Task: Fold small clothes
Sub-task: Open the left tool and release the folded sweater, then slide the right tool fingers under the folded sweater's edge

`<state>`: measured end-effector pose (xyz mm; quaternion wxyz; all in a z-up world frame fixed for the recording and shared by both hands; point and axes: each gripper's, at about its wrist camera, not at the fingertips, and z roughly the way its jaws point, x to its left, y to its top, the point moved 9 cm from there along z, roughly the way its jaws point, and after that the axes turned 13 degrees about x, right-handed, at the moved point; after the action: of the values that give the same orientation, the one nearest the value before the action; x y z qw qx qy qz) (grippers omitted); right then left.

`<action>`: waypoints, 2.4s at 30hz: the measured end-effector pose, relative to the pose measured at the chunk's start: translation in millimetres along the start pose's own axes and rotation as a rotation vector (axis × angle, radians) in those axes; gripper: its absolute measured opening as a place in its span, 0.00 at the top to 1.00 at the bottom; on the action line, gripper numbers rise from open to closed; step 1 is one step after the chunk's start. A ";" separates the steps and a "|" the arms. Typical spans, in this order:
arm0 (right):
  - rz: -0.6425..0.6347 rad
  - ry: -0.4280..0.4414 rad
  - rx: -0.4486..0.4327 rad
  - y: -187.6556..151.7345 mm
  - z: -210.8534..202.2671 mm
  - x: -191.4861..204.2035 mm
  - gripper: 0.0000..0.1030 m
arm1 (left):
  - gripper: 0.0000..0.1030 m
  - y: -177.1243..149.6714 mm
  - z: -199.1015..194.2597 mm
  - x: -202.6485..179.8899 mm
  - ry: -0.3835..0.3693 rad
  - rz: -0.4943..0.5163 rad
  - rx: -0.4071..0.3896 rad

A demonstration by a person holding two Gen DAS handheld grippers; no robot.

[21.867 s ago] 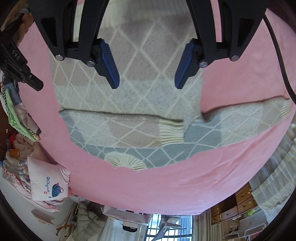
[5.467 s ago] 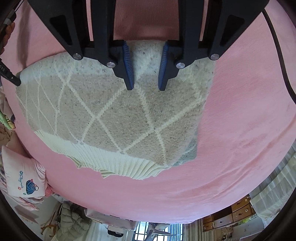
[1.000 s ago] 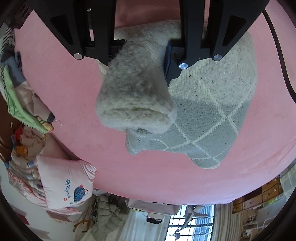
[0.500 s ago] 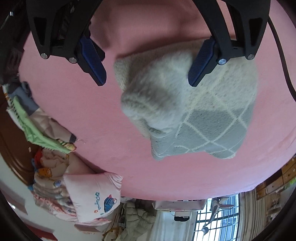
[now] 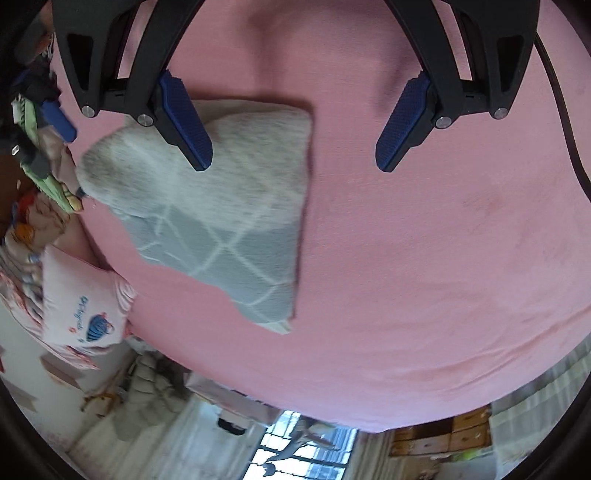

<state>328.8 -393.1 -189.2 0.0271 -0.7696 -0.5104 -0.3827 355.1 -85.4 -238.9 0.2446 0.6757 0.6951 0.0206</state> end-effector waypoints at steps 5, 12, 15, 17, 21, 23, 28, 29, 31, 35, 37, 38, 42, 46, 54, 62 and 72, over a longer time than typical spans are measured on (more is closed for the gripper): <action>-0.048 -0.098 0.113 27.7 38.9 12.7 0.26 | 0.13 -1.5 9.3 10.6 -0.001 -0.014 0.027; -0.076 -0.229 0.261 38.5 74.3 -2.4 0.60 | 0.13 2.2 15.7 4.3 0.008 0.033 0.042; -0.107 -0.284 0.249 29.0 62.9 -20.8 0.70 | 0.13 0.4 21.6 -2.8 0.007 0.041 0.056; -0.093 -0.275 0.262 19.9 64.8 -37.8 0.73 | 0.13 -1.4 27.6 -6.1 0.004 0.044 0.072; -0.092 -0.281 0.246 -3.1 75.4 -64.4 0.73 | 0.13 -6.4 37.5 -11.3 0.011 0.067 0.097; -0.099 -0.275 0.223 -6.6 71.6 -65.6 0.73 | 0.13 -7.7 38.2 -14.5 0.021 0.082 0.099; -0.147 -0.320 0.161 -5.1 52.7 -57.3 0.87 | 0.13 -2.9 34.2 -24.0 0.019 0.114 0.084; -0.162 -0.347 0.143 -3.6 47.9 -55.5 0.90 | 0.13 -1.0 34.3 -27.4 0.022 0.124 0.080; -0.179 -0.374 0.134 -2.6 44.7 -53.2 0.92 | 0.13 2.1 34.9 -32.1 0.025 0.137 0.076; -0.200 -0.407 0.148 -2.1 51.1 -48.8 0.92 | 0.13 12.1 41.6 -49.0 0.046 0.185 0.061; -0.209 -0.424 0.147 -1.6 54.5 -48.1 0.92 | 0.10 13.7 51.5 -53.2 0.074 0.204 0.078; -0.213 -0.439 0.144 -2.2 56.6 -49.9 0.92 | 0.05 14.2 59.1 -55.8 0.087 0.211 0.091; -0.204 -0.460 0.144 -4.4 69.0 -56.0 0.91 | 0.00 10.1 82.8 -52.1 0.075 0.202 0.153; -0.190 -0.452 0.131 -4.7 70.9 -61.3 0.88 | 0.00 8.3 96.3 -44.7 0.000 0.165 0.208; -0.173 -0.459 0.102 -4.2 72.1 -76.0 0.69 | 0.00 9.9 100.7 -49.0 0.061 0.251 0.161; -0.162 -0.462 0.119 -1.7 68.6 -77.0 0.60 | 0.00 12.9 94.9 -46.6 0.020 0.200 0.198; -0.268 -0.381 0.094 17.7 29.4 -26.6 0.32 | 0.02 41.2 31.2 -45.1 -0.017 0.285 0.164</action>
<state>354.6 -409.2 -220.2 -0.0850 -0.7512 -0.6212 -0.2063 403.3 -134.1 -237.5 0.1888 0.7854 0.5895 -0.0074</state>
